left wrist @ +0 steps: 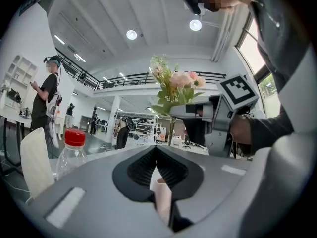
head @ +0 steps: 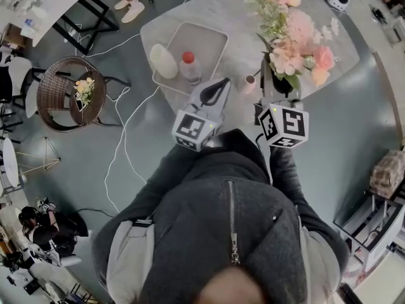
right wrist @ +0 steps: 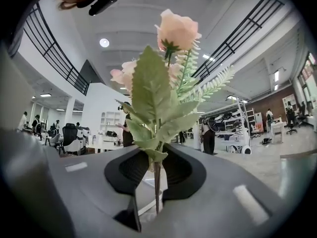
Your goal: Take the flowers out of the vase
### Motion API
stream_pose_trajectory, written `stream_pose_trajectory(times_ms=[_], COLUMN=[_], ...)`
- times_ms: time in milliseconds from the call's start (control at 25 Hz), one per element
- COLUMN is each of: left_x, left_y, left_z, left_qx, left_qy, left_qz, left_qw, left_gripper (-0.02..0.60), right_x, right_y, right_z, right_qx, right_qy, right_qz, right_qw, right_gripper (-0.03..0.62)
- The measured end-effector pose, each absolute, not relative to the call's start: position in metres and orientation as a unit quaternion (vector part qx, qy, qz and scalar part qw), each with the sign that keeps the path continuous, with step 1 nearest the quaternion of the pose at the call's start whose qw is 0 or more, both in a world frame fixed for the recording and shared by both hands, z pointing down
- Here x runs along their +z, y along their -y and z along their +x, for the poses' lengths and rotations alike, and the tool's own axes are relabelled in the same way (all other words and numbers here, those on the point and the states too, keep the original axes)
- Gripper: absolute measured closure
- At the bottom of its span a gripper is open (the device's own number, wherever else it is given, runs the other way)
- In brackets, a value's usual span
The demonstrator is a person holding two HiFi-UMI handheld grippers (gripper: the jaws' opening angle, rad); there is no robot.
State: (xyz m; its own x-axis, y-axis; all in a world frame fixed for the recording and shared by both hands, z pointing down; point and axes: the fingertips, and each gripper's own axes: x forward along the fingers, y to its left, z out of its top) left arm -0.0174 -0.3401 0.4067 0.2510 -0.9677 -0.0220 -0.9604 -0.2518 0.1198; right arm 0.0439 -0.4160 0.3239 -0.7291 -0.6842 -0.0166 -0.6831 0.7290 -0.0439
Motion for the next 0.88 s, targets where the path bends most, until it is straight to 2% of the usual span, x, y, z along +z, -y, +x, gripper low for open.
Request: stream_pose_trajectory(times_ms=[280, 640, 880], left_x=[0.399, 0.408, 0.415], left_y=[0.334, 0.317, 0.305], left_z=[-0.013, -0.010, -0.010], left_qx=[-0.046, -0.040, -0.041], left_qy=[0.589, 0.549, 0.536], left_qz=[0.806, 0.834, 0.841], left_qw=[0.039, 0.044, 0.056], left_gripper=[0.572, 0.572, 0.572], right_x=[0.298, 0.309, 0.347], right_y=[0.391, 0.348, 0.328], right_z=[0.045, 0.044, 0.046], right_qx=[-0.009, -0.012, -0.022], right_qy=[-0.929, -0.923, -0.917], right_qz=[-0.368, -0.382, -0.398], right_qw=[0.041, 0.052, 0.023], right_gripper=[0.516, 0.514, 0.514])
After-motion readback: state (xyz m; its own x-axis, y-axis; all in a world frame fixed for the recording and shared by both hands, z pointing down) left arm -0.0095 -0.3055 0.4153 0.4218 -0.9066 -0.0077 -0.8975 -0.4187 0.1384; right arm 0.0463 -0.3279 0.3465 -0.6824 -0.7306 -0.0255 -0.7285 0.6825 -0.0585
